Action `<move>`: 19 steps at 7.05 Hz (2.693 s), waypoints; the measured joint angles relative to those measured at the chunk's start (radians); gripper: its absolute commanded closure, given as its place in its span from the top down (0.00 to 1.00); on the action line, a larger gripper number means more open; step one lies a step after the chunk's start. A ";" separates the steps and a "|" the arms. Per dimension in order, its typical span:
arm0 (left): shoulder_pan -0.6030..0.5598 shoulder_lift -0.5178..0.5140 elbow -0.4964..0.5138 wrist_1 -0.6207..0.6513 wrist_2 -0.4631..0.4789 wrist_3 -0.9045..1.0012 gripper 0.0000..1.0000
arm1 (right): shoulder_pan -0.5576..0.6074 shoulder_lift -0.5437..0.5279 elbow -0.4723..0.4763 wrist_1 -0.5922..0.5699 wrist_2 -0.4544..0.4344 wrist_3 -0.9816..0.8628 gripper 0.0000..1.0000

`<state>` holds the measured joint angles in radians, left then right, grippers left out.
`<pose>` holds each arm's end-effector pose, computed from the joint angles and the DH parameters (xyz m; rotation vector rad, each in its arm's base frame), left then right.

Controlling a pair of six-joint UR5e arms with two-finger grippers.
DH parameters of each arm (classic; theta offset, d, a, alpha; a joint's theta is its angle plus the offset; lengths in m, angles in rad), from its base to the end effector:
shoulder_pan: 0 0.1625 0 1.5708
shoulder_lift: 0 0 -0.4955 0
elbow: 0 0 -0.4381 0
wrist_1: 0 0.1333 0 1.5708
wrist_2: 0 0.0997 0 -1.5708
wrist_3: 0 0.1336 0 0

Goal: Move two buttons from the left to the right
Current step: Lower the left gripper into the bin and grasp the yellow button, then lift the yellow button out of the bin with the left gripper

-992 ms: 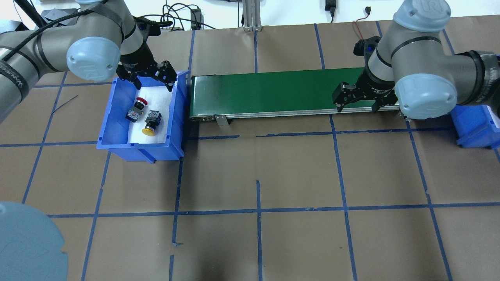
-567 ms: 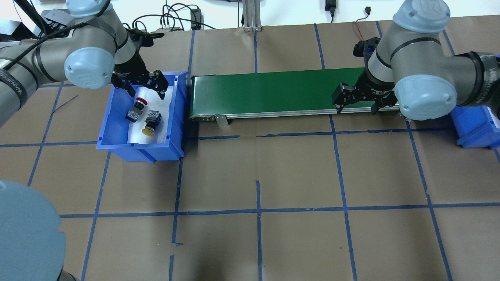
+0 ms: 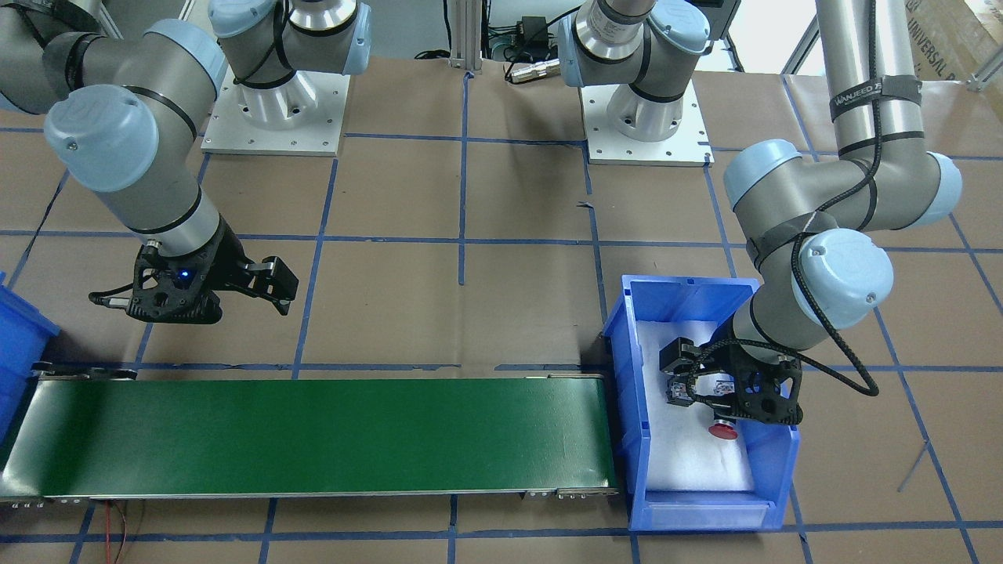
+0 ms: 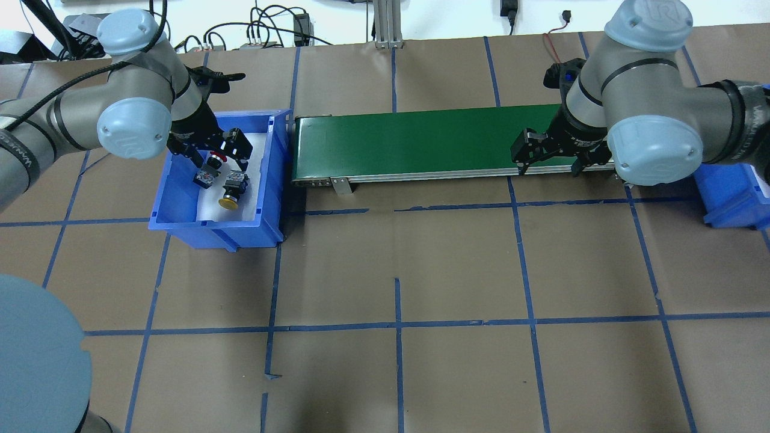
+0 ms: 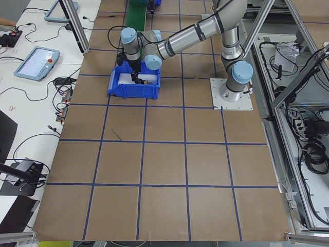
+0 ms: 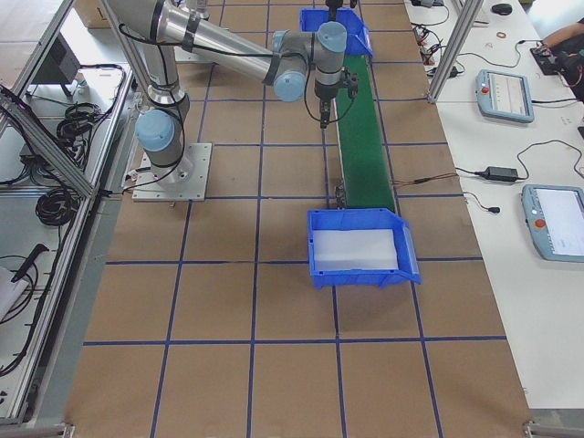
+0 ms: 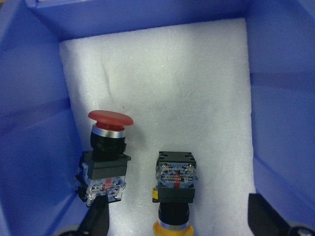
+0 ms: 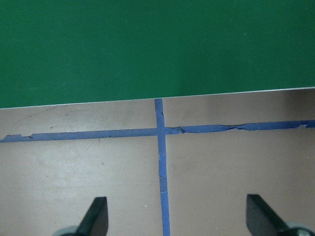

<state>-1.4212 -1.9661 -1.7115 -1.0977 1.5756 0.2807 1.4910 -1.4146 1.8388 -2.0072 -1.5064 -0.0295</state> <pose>-0.0330 -0.6710 0.2564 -0.2053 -3.1246 -0.0979 0.0954 -0.5871 0.3396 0.0768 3.0769 -0.0242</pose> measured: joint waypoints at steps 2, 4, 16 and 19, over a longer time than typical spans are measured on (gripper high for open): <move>0.001 0.005 -0.038 0.019 0.000 -0.005 0.91 | 0.000 0.000 0.000 0.000 0.000 0.000 1.00; 0.001 0.005 -0.077 0.050 -0.001 -0.012 0.69 | 0.000 0.000 -0.001 -0.001 0.000 0.000 1.00; 0.000 0.061 -0.055 0.021 0.000 -0.018 0.33 | -0.002 0.021 -0.005 -0.006 -0.001 -0.007 1.00; -0.011 0.107 0.052 -0.091 -0.002 -0.022 0.33 | -0.002 0.022 -0.006 -0.005 -0.002 -0.008 1.00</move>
<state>-1.4319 -1.8587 -1.6592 -1.1891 1.5741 0.2588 1.4895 -1.3930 1.8332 -2.0126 -1.5084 -0.0372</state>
